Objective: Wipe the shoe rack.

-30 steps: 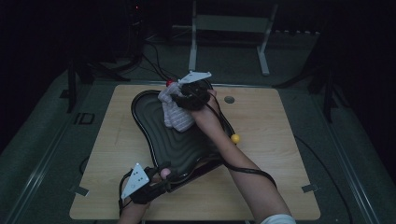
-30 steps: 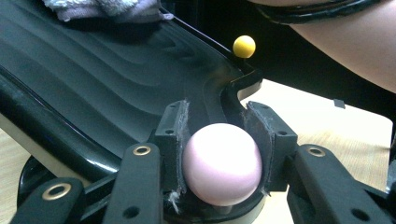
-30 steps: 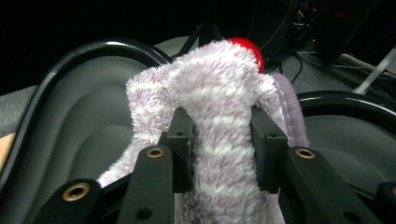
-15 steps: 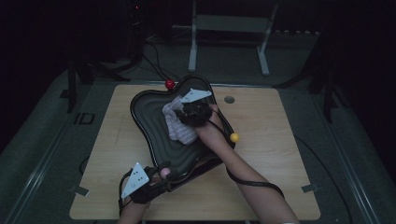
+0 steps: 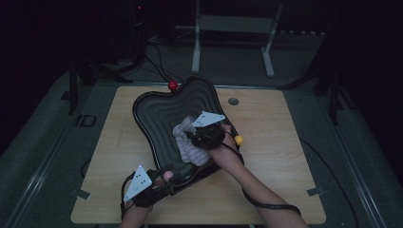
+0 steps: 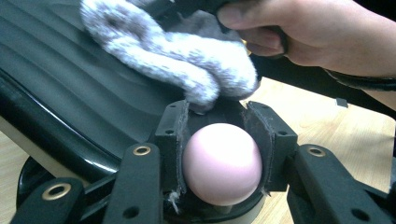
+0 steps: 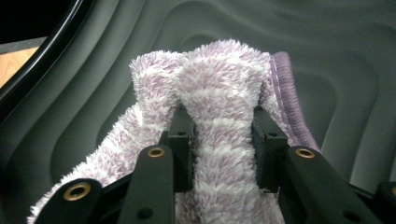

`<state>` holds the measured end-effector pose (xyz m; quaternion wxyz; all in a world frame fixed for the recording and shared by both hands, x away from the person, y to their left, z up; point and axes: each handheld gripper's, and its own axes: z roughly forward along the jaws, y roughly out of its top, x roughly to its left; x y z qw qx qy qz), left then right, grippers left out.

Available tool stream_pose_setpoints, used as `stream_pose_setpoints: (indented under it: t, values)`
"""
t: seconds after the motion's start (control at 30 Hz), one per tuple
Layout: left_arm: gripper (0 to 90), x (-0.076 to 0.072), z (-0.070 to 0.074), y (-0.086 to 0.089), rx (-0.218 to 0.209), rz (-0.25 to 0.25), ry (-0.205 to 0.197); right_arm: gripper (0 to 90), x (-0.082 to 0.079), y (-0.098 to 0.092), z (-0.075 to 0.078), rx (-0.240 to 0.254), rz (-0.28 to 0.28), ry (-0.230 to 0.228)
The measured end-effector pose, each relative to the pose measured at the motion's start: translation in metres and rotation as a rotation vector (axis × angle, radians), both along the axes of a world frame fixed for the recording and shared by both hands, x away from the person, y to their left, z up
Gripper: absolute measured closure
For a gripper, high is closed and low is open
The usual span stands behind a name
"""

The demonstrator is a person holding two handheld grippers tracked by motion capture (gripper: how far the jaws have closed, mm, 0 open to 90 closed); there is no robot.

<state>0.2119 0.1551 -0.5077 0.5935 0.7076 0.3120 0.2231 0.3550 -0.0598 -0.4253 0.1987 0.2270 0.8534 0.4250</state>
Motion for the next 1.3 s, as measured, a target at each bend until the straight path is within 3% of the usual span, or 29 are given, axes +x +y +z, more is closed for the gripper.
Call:
stream_pose_setpoints:
  t: [0.4, 0.63, 0.83, 0.97, 1.07, 1.17, 1.3]
  values:
    - [59.7, 0.003, 0.000, 0.004, 0.002, 0.008, -0.007, 66.4, -0.021, -0.022, -0.015, -0.020, 0.014, 0.028]
    - [59.7, 0.012, -0.001, 0.013, 0.000, 0.032, -0.009, 66.4, -0.026, -0.022, -0.019, -0.030, -0.004, 0.024]
    - [57.3, 0.014, 0.003, 0.017, 0.024, 0.051, -0.008, 66.4, -0.025, -0.021, -0.020, -0.032, -0.005, 0.024]
    - [54.9, 0.007, 0.008, 0.026, -0.056, 0.061, -0.024, 66.4, -0.025, -0.021, -0.019, -0.026, -0.011, 0.036]
    - [52.3, -0.004, 0.012, 0.035, -0.062, 0.084, -0.056, 66.4, -0.025, -0.022, -0.020, -0.019, -0.013, 0.040]
    - [50.4, -0.013, 0.008, 0.044, -0.046, 0.116, -0.074, 66.4, -0.024, -0.022, -0.020, -0.016, -0.013, 0.041]
    - [49.9, -0.021, -0.004, 0.054, -0.076, 0.122, -0.018, 66.4, -0.024, -0.021, -0.020, -0.015, -0.015, 0.043]
